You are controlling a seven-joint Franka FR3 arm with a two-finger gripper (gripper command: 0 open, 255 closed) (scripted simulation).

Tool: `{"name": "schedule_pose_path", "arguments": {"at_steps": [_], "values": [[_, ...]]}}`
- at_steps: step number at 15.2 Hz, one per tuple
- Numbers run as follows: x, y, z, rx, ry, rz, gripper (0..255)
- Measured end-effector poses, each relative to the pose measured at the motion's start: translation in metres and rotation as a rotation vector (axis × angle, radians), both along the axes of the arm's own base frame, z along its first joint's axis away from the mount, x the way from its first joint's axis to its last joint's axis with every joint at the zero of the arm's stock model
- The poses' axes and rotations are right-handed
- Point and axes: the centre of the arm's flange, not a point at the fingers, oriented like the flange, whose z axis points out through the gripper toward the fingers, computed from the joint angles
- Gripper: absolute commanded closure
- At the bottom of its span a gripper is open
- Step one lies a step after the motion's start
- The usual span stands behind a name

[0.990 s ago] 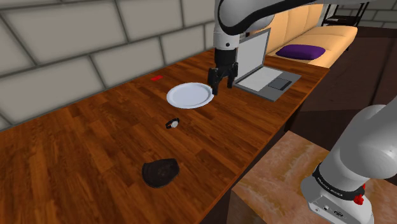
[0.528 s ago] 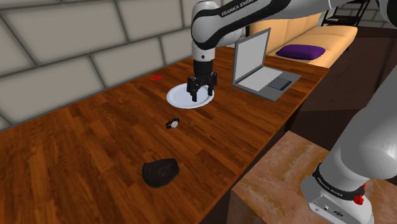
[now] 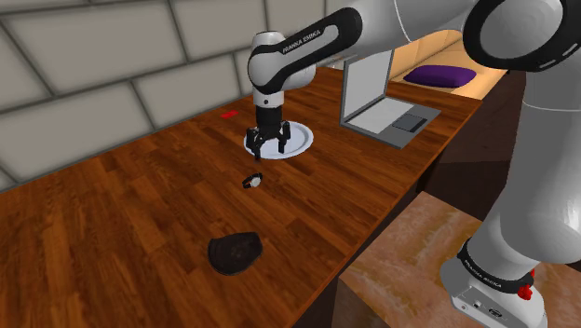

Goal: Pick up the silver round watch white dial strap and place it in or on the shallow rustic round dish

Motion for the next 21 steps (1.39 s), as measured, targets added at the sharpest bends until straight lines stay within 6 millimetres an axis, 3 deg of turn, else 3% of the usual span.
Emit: {"name": "schedule_pose_path", "arguments": {"at_steps": [2,4,10,17,18,21], "values": [[0.021,0.014,-0.011,0.01,0.006,-0.005,0],[0.03,0.019,-0.021,0.015,0.01,-0.007,0],[0.029,0.026,-0.055,0.016,0.011,-0.008,0],[0.028,0.028,-0.06,0.016,0.011,-0.009,0],[0.028,0.028,-0.06,0.016,0.011,-0.009,255],[0.028,0.028,-0.06,0.016,0.011,-0.009,255]]}}
